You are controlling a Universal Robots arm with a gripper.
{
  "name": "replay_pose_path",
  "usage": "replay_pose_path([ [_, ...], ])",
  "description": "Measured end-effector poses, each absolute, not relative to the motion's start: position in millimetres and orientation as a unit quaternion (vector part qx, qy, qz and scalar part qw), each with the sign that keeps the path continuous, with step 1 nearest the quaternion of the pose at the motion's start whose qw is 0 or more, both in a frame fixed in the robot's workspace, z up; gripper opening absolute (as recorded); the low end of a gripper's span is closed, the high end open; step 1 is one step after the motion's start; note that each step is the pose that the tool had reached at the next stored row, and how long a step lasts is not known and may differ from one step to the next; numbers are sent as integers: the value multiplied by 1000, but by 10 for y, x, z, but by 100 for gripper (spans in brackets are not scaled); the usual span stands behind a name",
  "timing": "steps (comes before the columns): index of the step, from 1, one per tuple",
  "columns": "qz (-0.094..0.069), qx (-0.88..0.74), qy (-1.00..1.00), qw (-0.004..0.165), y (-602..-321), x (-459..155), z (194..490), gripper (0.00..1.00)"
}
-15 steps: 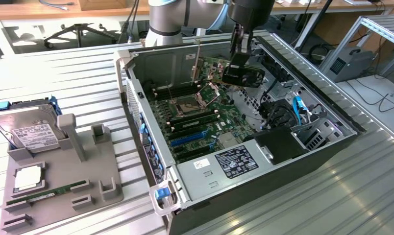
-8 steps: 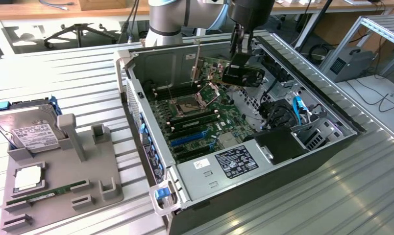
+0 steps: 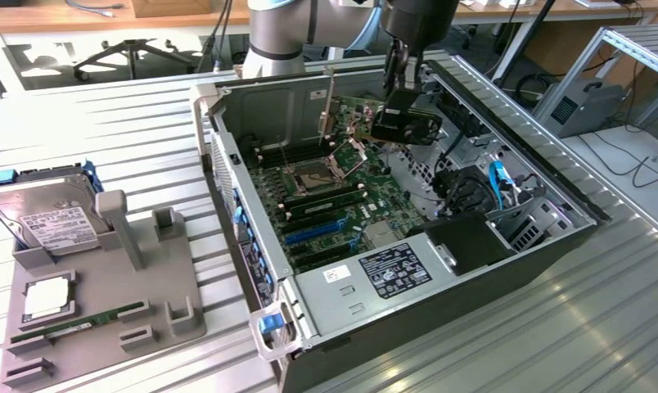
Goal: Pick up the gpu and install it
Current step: 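Insert the gpu into the slot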
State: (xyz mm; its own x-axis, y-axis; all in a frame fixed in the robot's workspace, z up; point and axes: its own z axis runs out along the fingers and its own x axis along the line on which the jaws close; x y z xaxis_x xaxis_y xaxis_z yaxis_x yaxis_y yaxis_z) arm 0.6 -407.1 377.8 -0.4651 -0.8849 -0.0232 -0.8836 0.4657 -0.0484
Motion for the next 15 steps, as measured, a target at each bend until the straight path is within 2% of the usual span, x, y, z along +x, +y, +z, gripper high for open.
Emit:
replay_pose_path([
  [15,-14,-532,846,23,-4071,6,3777,27],
])
